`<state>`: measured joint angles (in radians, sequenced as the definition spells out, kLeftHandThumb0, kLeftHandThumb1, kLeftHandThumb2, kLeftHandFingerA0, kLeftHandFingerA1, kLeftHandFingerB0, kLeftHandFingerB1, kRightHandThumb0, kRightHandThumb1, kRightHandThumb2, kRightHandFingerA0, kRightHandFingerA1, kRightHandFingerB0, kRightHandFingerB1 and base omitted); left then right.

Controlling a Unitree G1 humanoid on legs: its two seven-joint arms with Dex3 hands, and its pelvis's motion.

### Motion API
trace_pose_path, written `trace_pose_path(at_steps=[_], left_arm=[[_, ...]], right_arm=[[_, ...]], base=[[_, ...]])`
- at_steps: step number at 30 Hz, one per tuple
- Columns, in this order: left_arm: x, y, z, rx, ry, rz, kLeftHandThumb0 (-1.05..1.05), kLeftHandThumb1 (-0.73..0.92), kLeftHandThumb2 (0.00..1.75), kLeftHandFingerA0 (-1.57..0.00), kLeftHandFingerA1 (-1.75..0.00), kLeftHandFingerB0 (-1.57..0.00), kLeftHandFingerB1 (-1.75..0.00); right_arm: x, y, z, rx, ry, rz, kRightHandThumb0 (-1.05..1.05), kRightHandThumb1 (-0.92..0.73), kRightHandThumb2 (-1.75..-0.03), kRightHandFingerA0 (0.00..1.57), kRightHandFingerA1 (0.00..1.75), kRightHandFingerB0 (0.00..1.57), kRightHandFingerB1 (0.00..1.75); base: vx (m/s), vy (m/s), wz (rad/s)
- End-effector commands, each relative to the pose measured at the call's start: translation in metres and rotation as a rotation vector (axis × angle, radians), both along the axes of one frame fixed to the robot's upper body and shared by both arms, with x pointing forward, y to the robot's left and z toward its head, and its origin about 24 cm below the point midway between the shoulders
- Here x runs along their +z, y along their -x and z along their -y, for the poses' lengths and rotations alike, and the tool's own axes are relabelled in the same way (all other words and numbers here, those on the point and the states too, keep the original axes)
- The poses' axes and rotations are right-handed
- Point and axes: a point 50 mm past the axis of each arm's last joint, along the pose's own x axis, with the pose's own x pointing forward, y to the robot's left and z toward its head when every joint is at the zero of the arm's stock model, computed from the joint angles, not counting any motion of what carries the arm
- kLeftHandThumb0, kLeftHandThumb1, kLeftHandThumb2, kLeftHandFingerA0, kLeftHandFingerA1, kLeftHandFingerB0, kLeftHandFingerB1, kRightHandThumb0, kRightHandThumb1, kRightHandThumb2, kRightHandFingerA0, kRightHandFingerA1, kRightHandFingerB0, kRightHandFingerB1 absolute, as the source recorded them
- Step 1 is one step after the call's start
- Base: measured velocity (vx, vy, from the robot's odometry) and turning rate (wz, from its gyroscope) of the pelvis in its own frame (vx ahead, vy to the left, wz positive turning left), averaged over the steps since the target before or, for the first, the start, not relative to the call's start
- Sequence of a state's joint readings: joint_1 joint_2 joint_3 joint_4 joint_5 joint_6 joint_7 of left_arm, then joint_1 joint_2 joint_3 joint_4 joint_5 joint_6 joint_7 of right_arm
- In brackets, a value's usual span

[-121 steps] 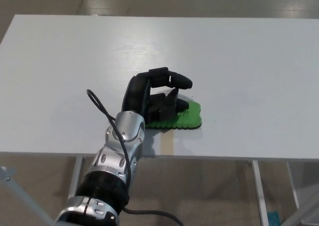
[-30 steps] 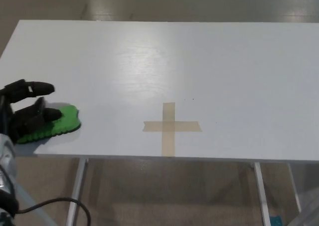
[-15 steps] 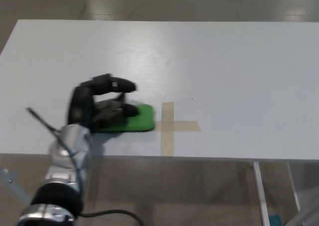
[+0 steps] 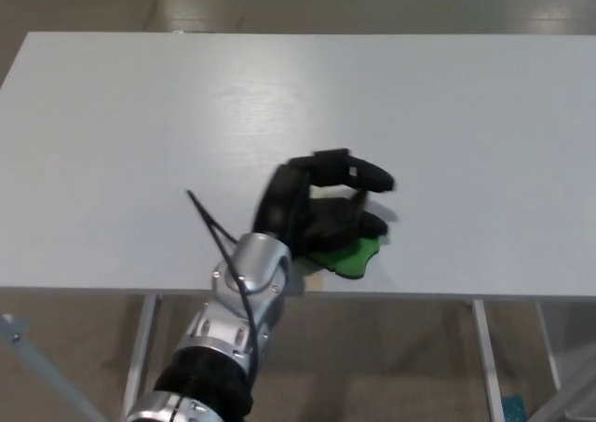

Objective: Use the left hand to press on the green eraser and wipe the desk from center to the left and then back to center.

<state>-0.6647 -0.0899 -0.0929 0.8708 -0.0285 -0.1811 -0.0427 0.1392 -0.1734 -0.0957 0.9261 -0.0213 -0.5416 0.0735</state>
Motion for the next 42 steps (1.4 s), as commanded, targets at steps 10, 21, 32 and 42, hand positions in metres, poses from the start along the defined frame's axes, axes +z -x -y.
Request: trace_pose_path(at_steps=[10,21,32,42], left_arm=[[-0.009,0.010,0.011,-0.006,-0.064,-0.045,-0.38,0.72,0.62,-0.58,-0.38,-0.46,-0.35],[0.037,-0.008,-0.010,-0.109,-0.027,0.083,-0.72,0.45,0.85,-0.01,-0.12,-0.02,-0.36],[0.096,-0.006,-0.019,-0.230,0.009,0.248,-0.74,0.46,0.87,0.00,-0.11,-0.01,-0.30],[0.169,0.080,-0.071,-0.522,0.129,0.555,-0.70,0.42,0.83,-0.08,-0.21,0.00,-0.31]], right_arm=[[-0.002,0.002,0.000,-0.008,-0.012,-0.028,-0.41,-0.72,-0.62,0.62,0.51,0.65,0.42],[-0.003,0.004,0.002,0.021,-0.010,-0.044,-0.42,-0.72,-0.62,0.62,0.51,0.64,0.42],[-0.004,0.004,0.002,0.025,-0.014,-0.051,-0.42,-0.72,-0.62,0.62,0.50,0.64,0.42],[-0.005,0.010,0.005,0.039,0.002,-0.082,-0.41,-0.73,-0.62,0.60,0.52,0.63,0.41]], base=[[0.00,0.000,0.00],[0.00,0.000,0.00],[0.00,0.000,0.00],[0.00,0.000,0.00]])
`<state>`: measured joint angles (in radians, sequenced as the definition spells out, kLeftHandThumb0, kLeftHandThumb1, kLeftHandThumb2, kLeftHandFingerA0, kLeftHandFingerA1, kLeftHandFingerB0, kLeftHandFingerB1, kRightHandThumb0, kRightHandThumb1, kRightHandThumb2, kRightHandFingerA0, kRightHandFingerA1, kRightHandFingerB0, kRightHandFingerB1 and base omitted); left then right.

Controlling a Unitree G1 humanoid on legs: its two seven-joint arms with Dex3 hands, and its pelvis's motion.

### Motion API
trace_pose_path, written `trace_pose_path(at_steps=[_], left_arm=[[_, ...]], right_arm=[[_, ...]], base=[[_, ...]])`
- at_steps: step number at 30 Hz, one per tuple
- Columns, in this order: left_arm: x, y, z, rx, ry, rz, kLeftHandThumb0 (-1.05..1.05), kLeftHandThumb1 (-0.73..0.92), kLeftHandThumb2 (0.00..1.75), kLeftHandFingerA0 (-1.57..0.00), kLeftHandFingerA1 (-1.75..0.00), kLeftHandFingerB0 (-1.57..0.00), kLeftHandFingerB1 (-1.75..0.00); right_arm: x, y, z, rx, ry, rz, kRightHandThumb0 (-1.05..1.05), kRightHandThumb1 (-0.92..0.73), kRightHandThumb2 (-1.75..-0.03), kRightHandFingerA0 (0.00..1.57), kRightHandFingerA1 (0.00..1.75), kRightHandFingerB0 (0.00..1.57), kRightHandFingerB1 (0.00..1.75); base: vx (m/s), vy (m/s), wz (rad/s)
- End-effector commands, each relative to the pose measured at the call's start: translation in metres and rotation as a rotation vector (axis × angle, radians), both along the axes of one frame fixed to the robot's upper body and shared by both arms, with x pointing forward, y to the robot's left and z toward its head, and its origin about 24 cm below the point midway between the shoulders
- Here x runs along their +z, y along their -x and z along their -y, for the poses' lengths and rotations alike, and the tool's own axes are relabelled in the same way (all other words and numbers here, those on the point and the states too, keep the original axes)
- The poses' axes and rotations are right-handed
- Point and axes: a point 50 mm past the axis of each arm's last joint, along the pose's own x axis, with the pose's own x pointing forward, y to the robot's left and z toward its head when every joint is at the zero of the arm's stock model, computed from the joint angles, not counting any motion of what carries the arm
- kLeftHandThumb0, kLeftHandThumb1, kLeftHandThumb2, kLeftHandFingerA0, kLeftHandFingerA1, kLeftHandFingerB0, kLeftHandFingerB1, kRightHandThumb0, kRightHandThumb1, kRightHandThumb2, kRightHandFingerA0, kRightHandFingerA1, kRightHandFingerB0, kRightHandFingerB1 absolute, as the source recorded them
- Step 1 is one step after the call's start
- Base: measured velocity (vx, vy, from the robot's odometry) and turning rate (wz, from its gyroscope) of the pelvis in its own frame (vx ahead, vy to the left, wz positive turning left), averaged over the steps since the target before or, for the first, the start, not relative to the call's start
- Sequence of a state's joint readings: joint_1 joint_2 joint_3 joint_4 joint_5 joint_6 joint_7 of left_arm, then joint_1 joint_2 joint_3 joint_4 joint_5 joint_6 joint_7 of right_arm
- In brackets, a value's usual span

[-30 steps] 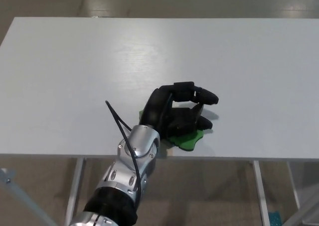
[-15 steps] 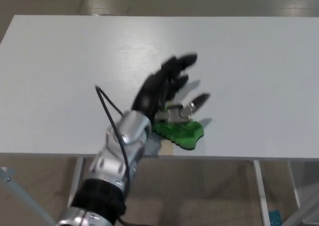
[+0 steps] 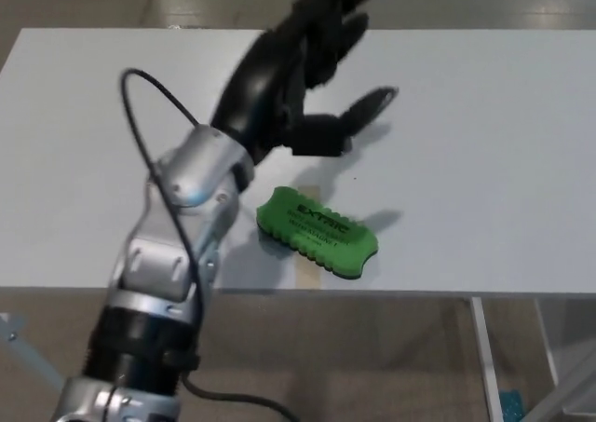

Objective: Use the left hand to press on the green eraser and wipe the desk from center to the left and then back to center.

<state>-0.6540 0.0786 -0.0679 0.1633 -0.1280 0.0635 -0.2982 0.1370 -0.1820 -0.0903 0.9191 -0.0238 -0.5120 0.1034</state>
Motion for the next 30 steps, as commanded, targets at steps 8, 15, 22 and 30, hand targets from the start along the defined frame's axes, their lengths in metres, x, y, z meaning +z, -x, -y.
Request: trace_pose_path(at_steps=[8,15,22,30], left_arm=[[0.009,0.132,-0.100,-0.356,-0.059,0.056,-0.25,0.34,0.86,0.00,-0.49,-0.03,-0.49],[-0.012,0.174,-0.153,-0.388,0.019,-0.120,-0.37,0.42,0.62,-0.23,-0.38,-0.35,-0.41],[-0.043,0.197,-0.189,-0.316,0.035,-0.300,-0.30,0.46,0.54,-0.38,-0.34,-0.51,-0.37],[-0.095,0.210,-0.229,-0.038,0.035,-0.449,-0.35,0.46,0.54,-0.45,-0.35,-0.52,-0.37]], right_arm=[[0.000,0.012,0.009,-0.061,-0.019,-0.008,-0.41,-0.72,-0.62,0.58,0.51,0.56,0.38],[0.021,-0.009,0.029,-0.193,0.062,0.138,-0.41,-0.71,-0.62,0.63,0.48,0.53,0.37],[0.038,-0.024,0.049,-0.289,0.087,0.203,-0.41,-0.70,-0.62,0.65,0.47,0.54,0.37],[0.046,-0.027,0.064,-0.352,0.107,0.201,-0.41,-0.69,-0.62,0.66,0.46,0.54,0.37]], base=[[0.00,0.000,0.00],[0.00,0.000,0.00],[0.00,0.000,0.00],[0.00,0.000,0.00]])
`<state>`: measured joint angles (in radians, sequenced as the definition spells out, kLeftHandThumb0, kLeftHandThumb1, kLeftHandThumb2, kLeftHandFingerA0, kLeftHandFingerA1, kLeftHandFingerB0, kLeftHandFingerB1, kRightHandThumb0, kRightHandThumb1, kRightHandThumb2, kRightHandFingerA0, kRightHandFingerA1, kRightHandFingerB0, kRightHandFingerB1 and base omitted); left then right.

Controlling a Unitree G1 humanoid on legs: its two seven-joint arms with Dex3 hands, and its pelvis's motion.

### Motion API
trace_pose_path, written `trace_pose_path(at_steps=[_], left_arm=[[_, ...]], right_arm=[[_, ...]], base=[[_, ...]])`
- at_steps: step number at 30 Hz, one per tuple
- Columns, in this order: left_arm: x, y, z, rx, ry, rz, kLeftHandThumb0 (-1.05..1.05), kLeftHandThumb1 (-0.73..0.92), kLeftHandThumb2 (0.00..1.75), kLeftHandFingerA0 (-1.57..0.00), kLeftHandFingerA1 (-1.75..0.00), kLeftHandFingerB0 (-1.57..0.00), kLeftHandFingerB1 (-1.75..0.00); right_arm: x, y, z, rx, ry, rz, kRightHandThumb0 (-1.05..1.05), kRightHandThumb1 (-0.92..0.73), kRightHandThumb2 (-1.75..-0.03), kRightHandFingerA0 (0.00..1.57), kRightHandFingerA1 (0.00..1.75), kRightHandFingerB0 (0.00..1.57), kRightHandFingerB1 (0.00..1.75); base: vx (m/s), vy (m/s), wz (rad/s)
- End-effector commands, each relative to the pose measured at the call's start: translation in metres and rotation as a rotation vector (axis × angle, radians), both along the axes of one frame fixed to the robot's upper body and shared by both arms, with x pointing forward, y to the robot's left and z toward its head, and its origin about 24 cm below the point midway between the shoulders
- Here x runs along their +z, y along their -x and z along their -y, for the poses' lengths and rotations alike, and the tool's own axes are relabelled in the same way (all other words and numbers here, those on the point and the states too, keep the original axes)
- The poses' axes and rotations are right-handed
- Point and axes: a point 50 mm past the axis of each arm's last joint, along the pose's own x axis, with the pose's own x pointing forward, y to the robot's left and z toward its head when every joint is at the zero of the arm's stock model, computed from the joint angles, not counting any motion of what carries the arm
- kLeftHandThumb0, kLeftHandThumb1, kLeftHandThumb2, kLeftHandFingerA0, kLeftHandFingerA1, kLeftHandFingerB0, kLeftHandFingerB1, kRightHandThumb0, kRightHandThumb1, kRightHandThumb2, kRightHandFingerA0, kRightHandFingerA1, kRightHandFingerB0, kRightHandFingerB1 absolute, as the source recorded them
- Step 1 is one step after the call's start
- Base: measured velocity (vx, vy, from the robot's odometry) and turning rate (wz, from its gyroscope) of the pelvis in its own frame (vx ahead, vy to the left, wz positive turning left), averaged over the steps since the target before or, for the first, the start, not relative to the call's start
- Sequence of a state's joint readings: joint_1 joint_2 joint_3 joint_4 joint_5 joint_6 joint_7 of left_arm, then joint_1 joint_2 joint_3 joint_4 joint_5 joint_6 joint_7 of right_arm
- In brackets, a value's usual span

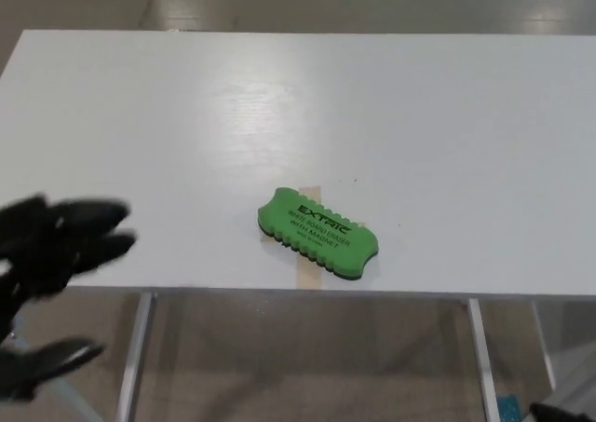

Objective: Use the left hand to press on the green eraser and wipe the desk from center to the left and then back to center.

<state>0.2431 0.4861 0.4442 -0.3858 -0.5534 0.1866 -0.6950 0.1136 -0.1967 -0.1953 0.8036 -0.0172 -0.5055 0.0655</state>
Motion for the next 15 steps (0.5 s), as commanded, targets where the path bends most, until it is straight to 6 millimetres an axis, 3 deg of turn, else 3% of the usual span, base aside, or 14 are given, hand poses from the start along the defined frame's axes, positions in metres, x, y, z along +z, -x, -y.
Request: trace_pose_path(at_steps=[1,3,4,5,6,7,9,12,15], left_arm=[[-0.055,0.061,-0.053,-0.047,0.153,-0.279,-0.39,0.44,0.54,-0.47,-0.36,-0.53,-0.37],[-0.073,0.065,-0.062,0.026,0.165,-0.378,-0.39,0.44,0.54,-0.47,-0.36,-0.53,-0.37],[-0.092,0.069,-0.067,0.137,0.153,-0.477,-0.35,0.42,0.53,-0.49,-0.38,-0.58,-0.38],[-0.092,0.069,-0.067,0.137,0.153,-0.477,-0.35,0.42,0.53,-0.49,-0.38,-0.58,-0.38],[-0.124,0.077,-0.076,0.320,0.123,-0.610,-0.33,0.42,0.53,-0.50,-0.39,-0.59,-0.38],[-0.138,0.081,-0.079,0.387,0.111,-0.656,-0.33,0.42,0.53,-0.50,-0.39,-0.59,-0.38],[-0.148,0.083,-0.081,0.429,0.106,-0.682,-0.33,0.42,0.53,-0.50,-0.39,-0.59,-0.38],[-0.189,0.095,-0.090,0.590,0.202,-0.772,-0.30,0.46,0.54,-0.47,-0.44,-0.57,-0.38],[-0.198,0.099,-0.090,0.646,0.188,-0.820,-0.31,0.49,0.55,-0.45,-0.44,-0.57,-0.38]], right_arm=[[0.020,0.000,0.041,-0.260,0.019,0.050,-0.40,-0.69,-0.62,0.66,0.46,0.53,0.37],[0.020,0.001,0.041,-0.277,0.000,0.052,-0.40,-0.69,-0.62,0.66,0.46,0.53,0.37],[0.018,0.003,0.039,-0.279,-0.002,0.043,-0.40,-0.69,-0.62,0.66,0.49,0.53,0.36],[0.018,0.003,0.039,-0.279,-0.002,0.043,-0.40,-0.69,-0.62,0.66,0.49,0.53,0.36],[0.016,0.007,0.037,-0.273,0.006,0.020,-0.41,-0.70,-0.62,0.66,0.49,0.53,0.36],[0.016,0.008,0.037,-0.270,0.011,0.009,-0.41,-0.70,-0.62,0.66,0.49,0.53,0.36],[0.015,0.009,0.037,-0.268,0.016,0.000,-0.41,-0.70,-0.62,0.66,0.49,0.53,0.36],[0.011,0.016,0.032,-0.266,0.013,-0.018,-0.41,-0.70,-0.62,0.65,0.47,0.53,0.36],[0.008,0.018,0.029,-0.258,-0.001,-0.031,-0.40,-0.71,-0.62,0.65,0.49,0.53,0.36]], base=[[0.00,0.000,0.00],[0.00,0.000,0.00],[0.00,0.000,0.00],[0.00,0.000,0.00],[0.00,0.000,0.00],[0.00,0.000,0.00],[0.00,0.000,0.00],[0.00,0.000,0.00],[0.00,0.000,0.00]])
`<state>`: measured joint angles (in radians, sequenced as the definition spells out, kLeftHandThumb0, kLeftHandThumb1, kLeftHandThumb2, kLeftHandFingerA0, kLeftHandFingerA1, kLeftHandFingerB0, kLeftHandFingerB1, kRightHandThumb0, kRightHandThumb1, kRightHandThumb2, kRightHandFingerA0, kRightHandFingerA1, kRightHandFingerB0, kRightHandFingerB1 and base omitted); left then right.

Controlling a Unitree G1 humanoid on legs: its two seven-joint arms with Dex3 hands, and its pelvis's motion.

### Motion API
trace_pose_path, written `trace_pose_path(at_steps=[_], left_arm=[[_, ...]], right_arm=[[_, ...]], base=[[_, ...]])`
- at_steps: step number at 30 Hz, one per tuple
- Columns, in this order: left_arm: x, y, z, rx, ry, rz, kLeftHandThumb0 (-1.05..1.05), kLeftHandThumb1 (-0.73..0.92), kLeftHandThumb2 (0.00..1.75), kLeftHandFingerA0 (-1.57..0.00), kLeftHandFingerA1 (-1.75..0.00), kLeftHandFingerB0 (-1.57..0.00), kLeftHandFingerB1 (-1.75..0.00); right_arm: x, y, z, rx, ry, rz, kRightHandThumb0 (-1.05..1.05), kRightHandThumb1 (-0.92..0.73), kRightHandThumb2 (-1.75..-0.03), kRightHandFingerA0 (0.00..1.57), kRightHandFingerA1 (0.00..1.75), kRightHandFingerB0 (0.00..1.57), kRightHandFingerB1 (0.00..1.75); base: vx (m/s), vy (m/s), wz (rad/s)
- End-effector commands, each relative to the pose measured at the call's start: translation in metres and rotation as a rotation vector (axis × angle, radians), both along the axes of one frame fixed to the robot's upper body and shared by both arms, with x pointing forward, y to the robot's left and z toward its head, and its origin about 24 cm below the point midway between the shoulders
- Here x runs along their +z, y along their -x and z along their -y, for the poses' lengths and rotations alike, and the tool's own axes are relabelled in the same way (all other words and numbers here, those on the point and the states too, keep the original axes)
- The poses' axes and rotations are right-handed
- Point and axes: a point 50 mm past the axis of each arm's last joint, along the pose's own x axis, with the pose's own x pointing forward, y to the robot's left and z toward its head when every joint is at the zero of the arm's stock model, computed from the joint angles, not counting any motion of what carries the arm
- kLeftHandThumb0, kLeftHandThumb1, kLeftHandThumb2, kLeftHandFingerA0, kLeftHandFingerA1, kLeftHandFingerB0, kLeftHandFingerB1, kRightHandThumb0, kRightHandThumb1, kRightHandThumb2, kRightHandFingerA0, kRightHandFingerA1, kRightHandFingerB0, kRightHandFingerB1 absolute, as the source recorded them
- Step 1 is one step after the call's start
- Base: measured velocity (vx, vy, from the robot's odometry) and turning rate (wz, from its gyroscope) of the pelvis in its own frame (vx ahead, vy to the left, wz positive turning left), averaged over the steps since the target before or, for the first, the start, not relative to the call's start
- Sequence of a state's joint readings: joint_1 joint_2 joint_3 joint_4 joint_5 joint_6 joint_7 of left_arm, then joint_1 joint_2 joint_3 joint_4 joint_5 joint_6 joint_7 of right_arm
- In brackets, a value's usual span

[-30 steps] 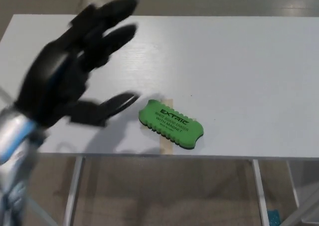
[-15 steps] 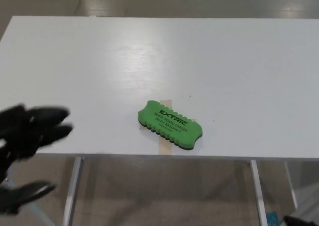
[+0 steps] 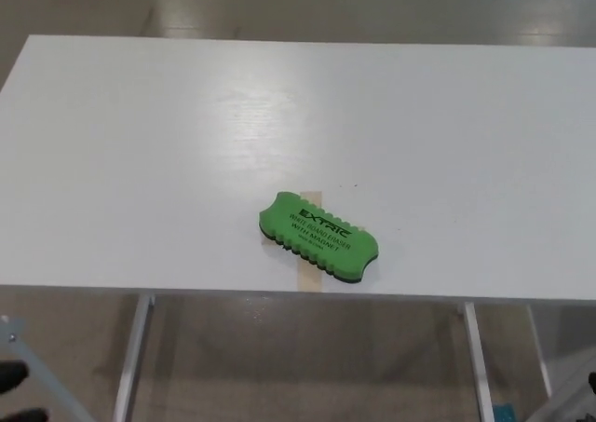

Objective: Use the left hand to press on the green eraser and wipe the desk from center to the left and then back to center.

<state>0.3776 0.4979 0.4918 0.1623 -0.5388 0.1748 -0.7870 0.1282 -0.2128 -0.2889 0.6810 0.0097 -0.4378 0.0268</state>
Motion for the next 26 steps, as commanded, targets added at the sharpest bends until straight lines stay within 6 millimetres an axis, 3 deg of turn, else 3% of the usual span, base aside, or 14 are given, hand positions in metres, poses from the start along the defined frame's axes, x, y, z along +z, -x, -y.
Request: trace_pose_path(at_steps=[1,8,9,11,12,13,14,26], left_arm=[[-0.090,0.042,-0.019,0.342,-0.042,-0.367,-0.31,0.49,0.55,-0.45,-0.44,-0.57,-0.38],[-0.107,0.032,-0.012,0.391,-0.065,-0.457,-0.33,0.51,0.56,-0.51,-0.45,-0.55,-0.37],[-0.110,0.030,-0.008,0.401,-0.055,-0.462,-0.36,0.51,0.56,-0.48,-0.44,-0.55,-0.37],[-0.110,0.030,-0.008,0.401,-0.055,-0.462,-0.36,0.51,0.56,-0.48,-0.44,-0.55,-0.37],[-0.116,0.026,-0.002,0.418,-0.049,-0.471,-0.44,0.42,0.72,-0.35,-0.50,-0.47,-0.47],[-0.117,0.025,-0.001,0.422,-0.054,-0.474,-0.44,0.42,0.72,-0.35,-0.50,-0.47,-0.47],[-0.118,0.021,0.001,0.425,-0.069,-0.476,-0.41,0.52,0.56,-0.40,-0.41,-0.52,-0.36],[-0.128,0.017,0.018,0.405,-0.096,-0.468,-0.44,0.51,0.55,-0.47,-0.41,-0.55,-0.37]], right_arm=[[-0.014,0.024,0.000,-0.116,-0.059,-0.102,-0.40,-0.71,-0.62,0.65,0.49,0.53,0.36],[-0.030,0.030,-0.019,-0.039,-0.069,-0.134,-0.39,-0.72,-0.62,0.63,0.48,0.52,0.36],[-0.034,0.035,-0.023,-0.007,-0.055,-0.158,-0.45,-0.61,-0.90,0.54,0.58,0.42,0.51],[-0.034,0.035,-0.023,-0.007,-0.055,-0.158,-0.45,-0.61,-0.90,0.54,0.58,0.42,0.51],[-0.041,0.041,-0.029,0.038,-0.038,-0.189,-0.45,-0.61,-0.91,0.53,0.58,0.40,0.50],[-0.041,0.041,-0.029,0.041,-0.036,-0.191,-0.45,-0.61,-0.91,0.53,0.58,0.40,0.50],[-0.041,0.038,-0.029,0.051,-0.038,-0.196,-0.41,-0.72,-0.63,0.60,0.46,0.46,0.35],[-0.042,0.034,-0.029,0.048,-0.040,-0.196,-0.41,-0.74,-0.63,0.61,0.48,0.46,0.35]], base=[[0.00,0.000,0.00],[0.00,0.000,0.00],[0.00,0.000,0.00],[0.00,0.000,0.00],[0.00,0.000,0.00],[0.00,0.000,0.00],[0.00,0.000,0.00],[0.00,0.000,0.00]])
